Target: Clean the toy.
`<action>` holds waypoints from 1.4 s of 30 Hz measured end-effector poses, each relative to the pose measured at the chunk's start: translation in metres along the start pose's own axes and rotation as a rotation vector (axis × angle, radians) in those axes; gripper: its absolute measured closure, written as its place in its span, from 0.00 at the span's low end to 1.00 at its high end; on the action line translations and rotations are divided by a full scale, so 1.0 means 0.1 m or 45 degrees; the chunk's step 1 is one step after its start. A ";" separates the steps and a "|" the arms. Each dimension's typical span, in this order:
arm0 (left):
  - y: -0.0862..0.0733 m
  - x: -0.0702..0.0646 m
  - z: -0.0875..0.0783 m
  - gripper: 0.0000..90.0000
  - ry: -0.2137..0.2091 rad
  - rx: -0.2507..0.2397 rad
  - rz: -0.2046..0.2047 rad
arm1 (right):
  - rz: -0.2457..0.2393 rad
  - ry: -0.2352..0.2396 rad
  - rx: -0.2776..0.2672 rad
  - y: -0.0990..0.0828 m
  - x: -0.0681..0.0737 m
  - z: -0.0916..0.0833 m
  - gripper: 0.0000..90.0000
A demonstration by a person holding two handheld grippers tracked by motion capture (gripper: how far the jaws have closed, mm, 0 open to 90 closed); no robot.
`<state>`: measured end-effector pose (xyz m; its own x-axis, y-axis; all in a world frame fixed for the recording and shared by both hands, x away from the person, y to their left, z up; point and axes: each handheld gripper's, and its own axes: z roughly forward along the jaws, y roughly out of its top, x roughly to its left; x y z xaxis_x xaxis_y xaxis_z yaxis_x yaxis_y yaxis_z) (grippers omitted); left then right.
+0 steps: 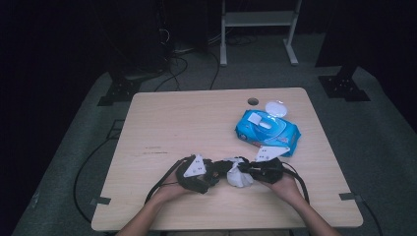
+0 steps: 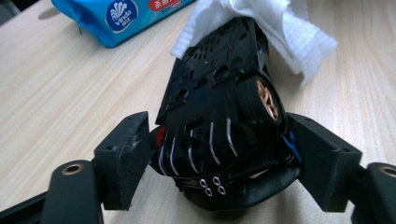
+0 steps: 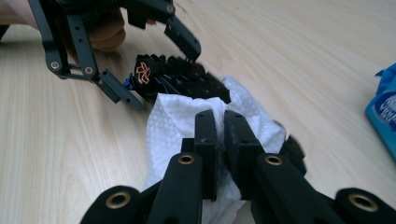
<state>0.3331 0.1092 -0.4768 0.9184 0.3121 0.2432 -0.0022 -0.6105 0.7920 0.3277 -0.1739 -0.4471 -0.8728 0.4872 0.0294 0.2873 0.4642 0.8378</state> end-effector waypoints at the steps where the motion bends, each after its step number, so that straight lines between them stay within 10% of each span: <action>1: 0.00 -0.01 0.00 0.27 0.005 0.003 0.008 | 0.010 0.004 0.002 -0.01 0.00 0.00 0.93; 10: -0.01 0.01 -0.01 0.24 -0.020 -0.010 0.003 | 0.011 0.018 0.038 -0.02 -0.01 0.08 0.93; 23: -0.02 0.13 0.08 0.13 -0.088 0.036 -0.180 | 0.040 0.032 0.055 -0.04 -0.06 0.12 0.93; 35: 0.04 0.10 0.11 0.26 -0.043 0.086 -0.124 | 0.041 0.034 0.059 0.04 -0.12 0.22 0.93; 42: 0.07 0.09 0.12 0.26 -0.025 0.096 -0.100 | -0.037 0.143 0.008 0.30 0.09 0.55 0.93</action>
<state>0.3455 0.0995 -0.4760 0.9220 0.3477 0.1703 0.0995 -0.6379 0.7637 0.3499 -0.1144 -0.4514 -0.9193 0.3879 0.0663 0.2634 0.4814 0.8360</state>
